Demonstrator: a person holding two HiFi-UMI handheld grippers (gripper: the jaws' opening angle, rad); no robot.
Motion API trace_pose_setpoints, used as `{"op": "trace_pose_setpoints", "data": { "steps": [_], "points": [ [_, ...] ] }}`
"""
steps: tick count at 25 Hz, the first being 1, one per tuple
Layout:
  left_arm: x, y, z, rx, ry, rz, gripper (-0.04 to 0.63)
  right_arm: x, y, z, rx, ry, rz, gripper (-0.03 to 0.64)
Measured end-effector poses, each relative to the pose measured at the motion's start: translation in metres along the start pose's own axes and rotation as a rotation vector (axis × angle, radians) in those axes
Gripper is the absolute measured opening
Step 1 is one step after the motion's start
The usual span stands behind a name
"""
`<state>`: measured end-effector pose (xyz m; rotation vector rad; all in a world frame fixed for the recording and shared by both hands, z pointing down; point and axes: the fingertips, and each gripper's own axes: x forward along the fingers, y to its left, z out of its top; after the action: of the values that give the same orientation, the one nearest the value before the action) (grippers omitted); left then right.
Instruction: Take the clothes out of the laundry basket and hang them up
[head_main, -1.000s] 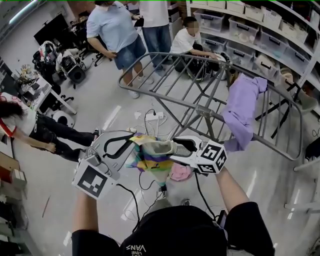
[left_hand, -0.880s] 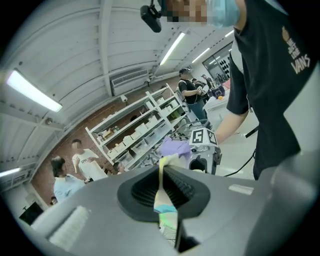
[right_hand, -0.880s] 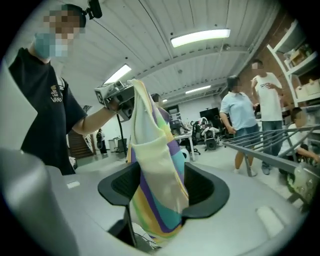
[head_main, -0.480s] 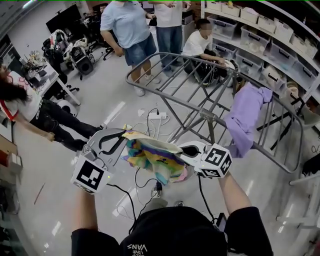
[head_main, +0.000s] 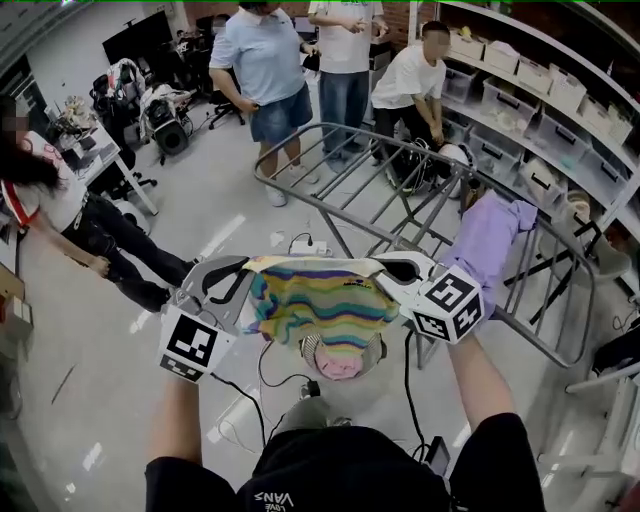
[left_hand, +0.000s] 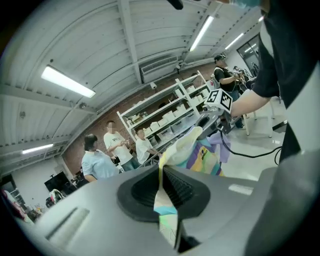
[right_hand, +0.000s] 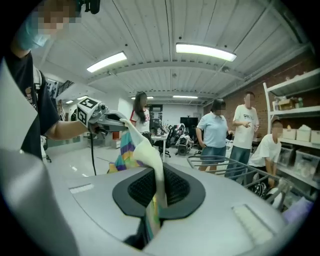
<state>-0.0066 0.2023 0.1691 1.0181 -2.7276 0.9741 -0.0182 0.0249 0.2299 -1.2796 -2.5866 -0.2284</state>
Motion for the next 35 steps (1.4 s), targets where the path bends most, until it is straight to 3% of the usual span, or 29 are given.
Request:
{"op": "trace_pose_setpoints", "data": {
  "steps": [16, 22, 29, 35],
  "points": [
    [0.057, 0.109, 0.077, -0.006, -0.184, 0.114, 0.017, 0.014, -0.116, 0.159, -0.188, -0.039, -0.185, 0.014],
    [0.078, 0.149, 0.102, 0.016, -0.256, 0.124, 0.017, 0.022, -0.151, 0.205, -0.270, -0.032, -0.268, 0.014],
    [0.106, 0.184, 0.131, 0.077, -0.294, 0.110, 0.017, 0.032, -0.199, 0.241, -0.294, -0.018, -0.360, 0.014],
    [0.141, 0.199, 0.164, 0.111, -0.300, 0.126, 0.017, 0.032, -0.250, 0.264, -0.291, -0.021, -0.383, 0.014]
  ]
}}
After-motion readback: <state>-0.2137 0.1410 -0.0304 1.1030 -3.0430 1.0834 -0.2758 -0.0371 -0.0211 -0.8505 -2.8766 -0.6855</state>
